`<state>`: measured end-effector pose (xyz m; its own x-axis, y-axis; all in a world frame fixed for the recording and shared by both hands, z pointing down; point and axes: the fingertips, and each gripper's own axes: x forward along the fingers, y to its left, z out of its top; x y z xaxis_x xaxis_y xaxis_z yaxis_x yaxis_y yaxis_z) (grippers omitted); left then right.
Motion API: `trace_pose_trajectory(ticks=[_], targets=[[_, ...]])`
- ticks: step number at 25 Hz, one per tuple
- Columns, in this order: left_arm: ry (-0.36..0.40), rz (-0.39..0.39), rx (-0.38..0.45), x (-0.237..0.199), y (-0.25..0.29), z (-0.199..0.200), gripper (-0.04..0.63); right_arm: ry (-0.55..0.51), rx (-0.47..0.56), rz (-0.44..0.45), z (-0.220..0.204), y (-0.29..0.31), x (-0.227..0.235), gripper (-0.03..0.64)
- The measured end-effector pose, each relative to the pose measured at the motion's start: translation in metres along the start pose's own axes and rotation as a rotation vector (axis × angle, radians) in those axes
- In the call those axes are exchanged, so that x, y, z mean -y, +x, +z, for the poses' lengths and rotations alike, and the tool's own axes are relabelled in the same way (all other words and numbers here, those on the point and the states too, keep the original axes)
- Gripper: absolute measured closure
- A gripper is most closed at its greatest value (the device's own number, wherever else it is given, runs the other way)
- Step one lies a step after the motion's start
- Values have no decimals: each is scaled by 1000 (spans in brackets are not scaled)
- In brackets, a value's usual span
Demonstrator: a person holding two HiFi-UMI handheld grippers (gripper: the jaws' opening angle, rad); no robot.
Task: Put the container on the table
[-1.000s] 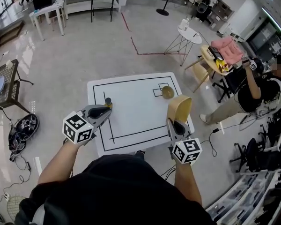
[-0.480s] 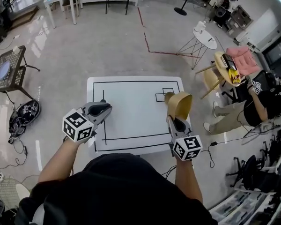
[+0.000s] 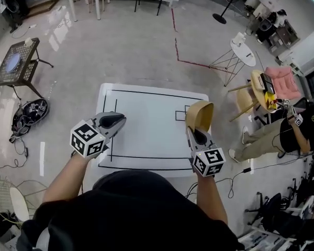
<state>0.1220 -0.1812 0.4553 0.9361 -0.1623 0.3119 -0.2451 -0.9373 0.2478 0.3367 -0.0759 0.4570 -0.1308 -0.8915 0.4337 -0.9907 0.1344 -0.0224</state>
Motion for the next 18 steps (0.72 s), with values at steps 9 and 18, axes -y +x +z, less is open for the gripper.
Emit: trace_pose_trajectory(ticks=[9, 18], targets=[[-40, 76, 15, -10, 16, -3, 554, -35, -48, 84, -5, 31, 23, 609], [-73, 133, 22, -16, 26, -5, 554, -44, -98, 140, -21, 57, 39, 609]])
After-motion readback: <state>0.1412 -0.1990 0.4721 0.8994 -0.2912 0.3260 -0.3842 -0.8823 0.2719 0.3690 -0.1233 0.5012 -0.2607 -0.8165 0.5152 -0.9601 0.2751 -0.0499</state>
